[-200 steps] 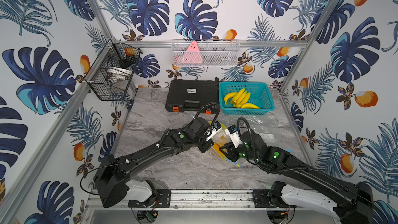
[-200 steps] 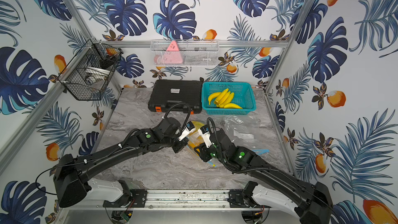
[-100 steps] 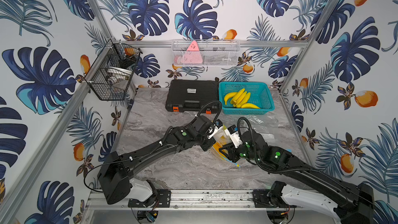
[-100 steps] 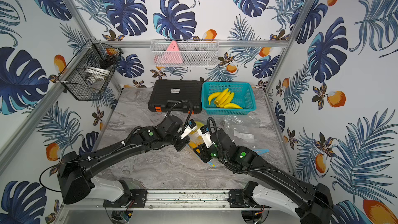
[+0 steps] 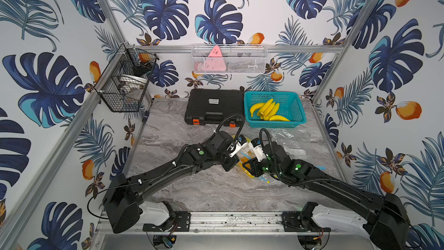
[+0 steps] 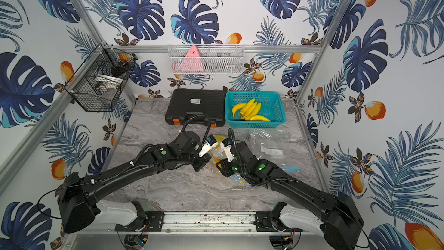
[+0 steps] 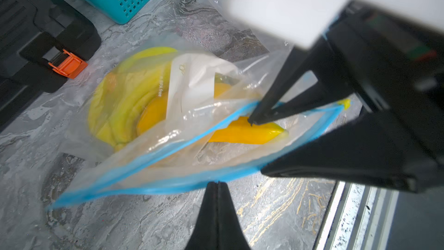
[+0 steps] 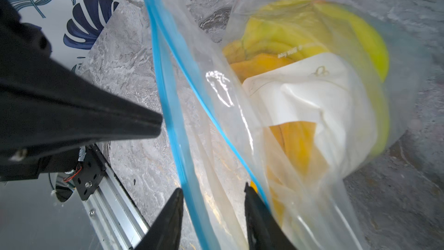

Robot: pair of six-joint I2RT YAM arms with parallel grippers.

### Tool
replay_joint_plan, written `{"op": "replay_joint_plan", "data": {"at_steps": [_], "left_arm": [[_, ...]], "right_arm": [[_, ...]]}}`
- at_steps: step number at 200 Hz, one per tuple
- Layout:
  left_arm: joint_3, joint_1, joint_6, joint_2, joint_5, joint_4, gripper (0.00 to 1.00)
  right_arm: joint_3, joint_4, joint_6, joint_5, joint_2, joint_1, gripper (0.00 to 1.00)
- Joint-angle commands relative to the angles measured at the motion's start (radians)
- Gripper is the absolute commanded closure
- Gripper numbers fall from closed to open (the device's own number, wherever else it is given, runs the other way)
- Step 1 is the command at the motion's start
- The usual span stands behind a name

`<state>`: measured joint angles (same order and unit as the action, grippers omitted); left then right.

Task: Open the zip-top bag and take out the banana
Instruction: Pick up the banana from the zipper food storage bag.

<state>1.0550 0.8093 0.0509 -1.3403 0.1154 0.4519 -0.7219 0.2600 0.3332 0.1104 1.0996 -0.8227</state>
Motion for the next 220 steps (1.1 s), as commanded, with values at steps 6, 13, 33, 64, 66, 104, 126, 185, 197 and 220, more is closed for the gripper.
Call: {"op": "replay_joint_plan", "data": {"at_steps": [6,13,33,64,66,104,126,185,197,220], "left_arm": [[-0.024,0.000,-0.028,0.011,0.037,-0.038,1.00],[-0.031,0.000,-0.036,0.012,0.043,-0.046,1.00],[-0.050,0.002,-0.039,0.024,0.034,-0.067,1.00],[0.013,0.002,0.011,0.046,-0.016,-0.025,1.00],[0.020,0.002,0.017,0.048,-0.021,-0.022,1.00],[0.120,0.001,0.138,0.025,-0.032,0.031,1.00],[0.135,0.002,0.216,-0.031,-0.027,0.061,1.00],[0.100,0.001,0.357,-0.011,0.051,0.039,0.79],[0.099,0.001,0.363,-0.013,0.042,0.033,0.76],[0.106,0.002,0.375,-0.038,0.033,0.046,0.76]], "right_arm": [[0.004,-0.011,0.015,-0.017,-0.001,0.007,0.54],[0.001,0.005,0.017,-0.022,0.000,0.008,0.54],[0.014,0.015,0.022,-0.014,-0.028,0.008,0.53],[0.039,0.000,0.036,-0.001,-0.074,0.008,0.52],[0.040,-0.001,0.036,0.003,-0.074,0.008,0.52],[0.070,-0.037,0.047,0.043,-0.064,0.007,0.54],[0.070,-0.041,0.045,0.042,-0.064,0.010,0.55],[0.083,-0.044,0.044,0.047,-0.076,0.023,0.55],[0.084,-0.045,0.044,0.056,-0.075,0.028,0.55],[0.075,-0.037,0.036,0.067,-0.069,0.027,0.55]]}}
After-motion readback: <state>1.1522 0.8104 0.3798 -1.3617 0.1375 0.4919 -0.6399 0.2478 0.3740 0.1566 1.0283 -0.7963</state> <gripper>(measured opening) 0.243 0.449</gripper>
